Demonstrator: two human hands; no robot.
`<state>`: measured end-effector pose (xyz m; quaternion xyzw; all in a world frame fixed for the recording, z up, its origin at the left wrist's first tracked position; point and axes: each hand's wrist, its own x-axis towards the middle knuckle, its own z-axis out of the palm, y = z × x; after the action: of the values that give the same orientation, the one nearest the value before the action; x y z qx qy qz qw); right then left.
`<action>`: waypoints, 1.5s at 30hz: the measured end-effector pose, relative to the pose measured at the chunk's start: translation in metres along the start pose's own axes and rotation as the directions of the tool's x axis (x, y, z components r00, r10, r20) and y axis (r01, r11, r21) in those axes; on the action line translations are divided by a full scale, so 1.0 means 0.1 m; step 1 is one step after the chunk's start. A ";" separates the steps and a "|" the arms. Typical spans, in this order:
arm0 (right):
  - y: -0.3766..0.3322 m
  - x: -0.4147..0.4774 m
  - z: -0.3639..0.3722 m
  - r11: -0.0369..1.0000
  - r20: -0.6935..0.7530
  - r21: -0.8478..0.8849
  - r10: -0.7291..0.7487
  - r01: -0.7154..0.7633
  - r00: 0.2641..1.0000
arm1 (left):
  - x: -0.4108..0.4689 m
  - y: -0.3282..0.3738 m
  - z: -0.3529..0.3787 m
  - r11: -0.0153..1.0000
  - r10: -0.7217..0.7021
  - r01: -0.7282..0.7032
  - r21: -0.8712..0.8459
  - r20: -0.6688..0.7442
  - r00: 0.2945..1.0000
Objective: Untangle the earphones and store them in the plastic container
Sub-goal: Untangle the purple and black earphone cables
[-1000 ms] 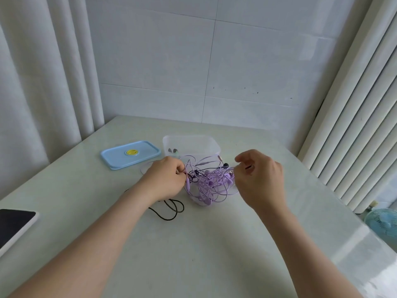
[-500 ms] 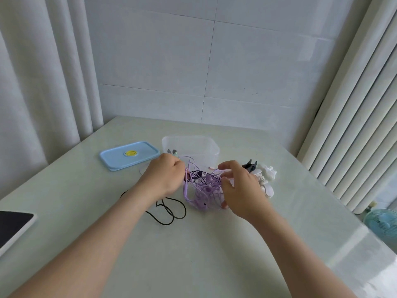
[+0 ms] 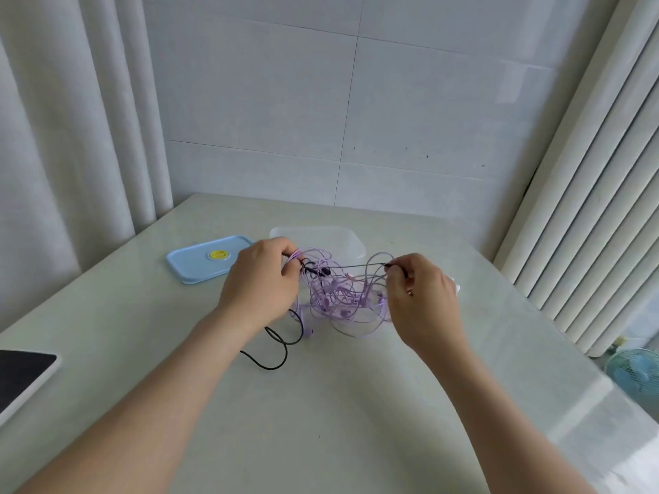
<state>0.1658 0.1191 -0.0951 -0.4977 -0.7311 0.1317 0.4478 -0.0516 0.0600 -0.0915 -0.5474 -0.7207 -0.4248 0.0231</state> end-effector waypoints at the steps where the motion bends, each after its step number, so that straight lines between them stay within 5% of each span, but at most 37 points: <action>1: -0.03 0.00 -0.03 0.999 -0.049 0.050 0.019 -0.017 0.999 | 0.01 0.00 0.01 0.999 0.031 -0.031 -0.013 -0.036 0.999; 6: -0.15 -0.04 -0.16 0.989 -0.142 0.144 0.033 -0.013 0.989 | 0.02 0.04 0.00 0.987 0.088 -0.111 -0.116 -0.189 0.978; 10: -0.14 -0.04 -0.19 0.951 0.075 0.287 0.097 -0.114 0.992 | 0.05 0.03 0.02 0.978 -0.013 -0.047 -0.205 -0.281 0.960; 16: -0.17 -0.02 -0.16 0.612 0.355 0.697 0.157 -0.373 0.922 | 0.02 -0.02 0.11 0.905 -0.321 0.260 -0.337 -0.140 0.937; 28: -0.13 0.04 -0.17 0.469 0.279 0.778 0.337 -0.418 0.899 | 0.02 -0.03 0.26 0.730 -0.526 0.410 -0.546 -0.067 0.848; 33: -0.13 0.04 -0.20 0.356 0.405 0.822 0.186 -0.445 0.895 | 0.04 -0.10 0.22 0.688 -0.566 0.441 -0.577 -0.045 0.823; 42: -0.11 -0.02 -0.11 0.483 0.439 0.764 0.098 -0.429 0.893 | -0.05 0.05 0.23 0.812 -0.375 0.294 -0.504 -0.066 0.925; 45: -0.09 -0.04 -0.12 0.615 0.402 0.694 0.100 -0.374 0.910 | -0.05 0.08 0.22 0.837 -0.333 0.246 -0.489 -0.100 0.938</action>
<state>0.1698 0.1088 -0.0845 -0.3289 -0.5976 0.5637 0.4658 -0.0333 0.0704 -0.1035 -0.3800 -0.6659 -0.6326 -0.1094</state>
